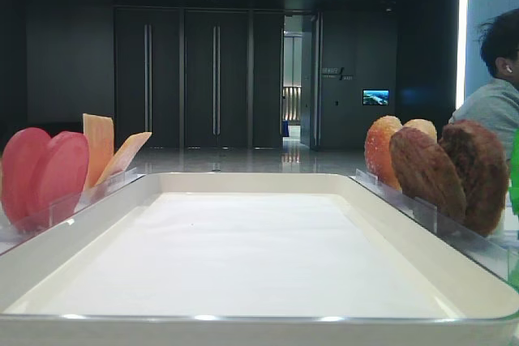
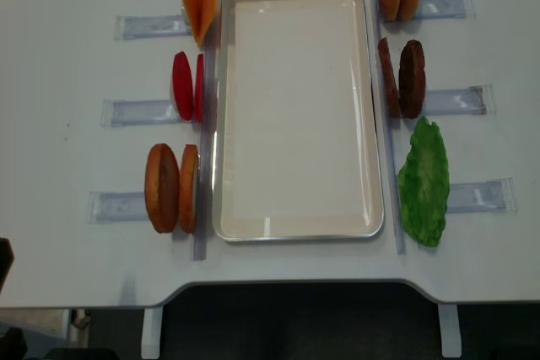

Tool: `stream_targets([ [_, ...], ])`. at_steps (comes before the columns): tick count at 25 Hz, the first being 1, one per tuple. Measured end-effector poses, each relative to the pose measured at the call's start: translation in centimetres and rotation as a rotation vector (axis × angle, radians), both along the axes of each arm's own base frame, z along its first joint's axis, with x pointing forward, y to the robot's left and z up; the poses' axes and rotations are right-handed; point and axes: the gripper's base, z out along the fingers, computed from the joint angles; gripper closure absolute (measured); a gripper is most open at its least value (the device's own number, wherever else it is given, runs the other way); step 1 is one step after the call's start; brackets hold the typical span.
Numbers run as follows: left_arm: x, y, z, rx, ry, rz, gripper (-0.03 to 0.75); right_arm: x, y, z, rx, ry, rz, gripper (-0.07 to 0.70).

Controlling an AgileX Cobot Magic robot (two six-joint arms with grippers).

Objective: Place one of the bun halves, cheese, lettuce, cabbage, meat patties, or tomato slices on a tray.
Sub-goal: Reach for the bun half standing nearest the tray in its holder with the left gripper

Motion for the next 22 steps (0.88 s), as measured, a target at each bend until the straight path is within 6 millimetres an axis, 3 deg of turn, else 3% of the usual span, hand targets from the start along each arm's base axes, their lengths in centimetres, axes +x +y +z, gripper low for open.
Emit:
stream_targets([
  [5, 0.0, 0.01, 0.0, 0.001, 0.0, 0.001, 0.713, 0.0, 0.0, 0.0, 0.001, 0.0, 0.0, 0.65],
  [8, 0.0, 0.02, 0.0, 0.003, 0.0, 0.002, 0.658, 0.0, 0.01, 0.0, 0.001, 0.0, 0.0, 0.618],
  [10, 0.0, 0.02, 0.0, 0.003, 0.0, 0.002, 0.54, 0.0, 0.01, 0.0, 0.001, 0.0, 0.0, 0.529],
  [13, 0.0, 0.02, 0.0, 0.003, 0.0, 0.002, 0.283, 0.0, 0.01, 0.0, 0.002, 0.0, -0.001, 0.255],
  [15, 0.0, 0.02, 0.0, 0.003, 0.0, 0.002, 0.162, 0.0, 0.01, 0.0, 0.002, 0.0, -0.001, 0.065],
  [18, 0.0, 0.02, 0.0, 0.003, 0.0, 0.002, 0.098, 0.0, 0.01, 0.0, 0.002, 0.0, -0.001, -0.016],
  [22, 0.0, 0.02, 0.0, 0.003, 0.0, 0.002, 0.084, 0.0, 0.01, 0.0, 0.002, 0.0, -0.001, -0.022],
])
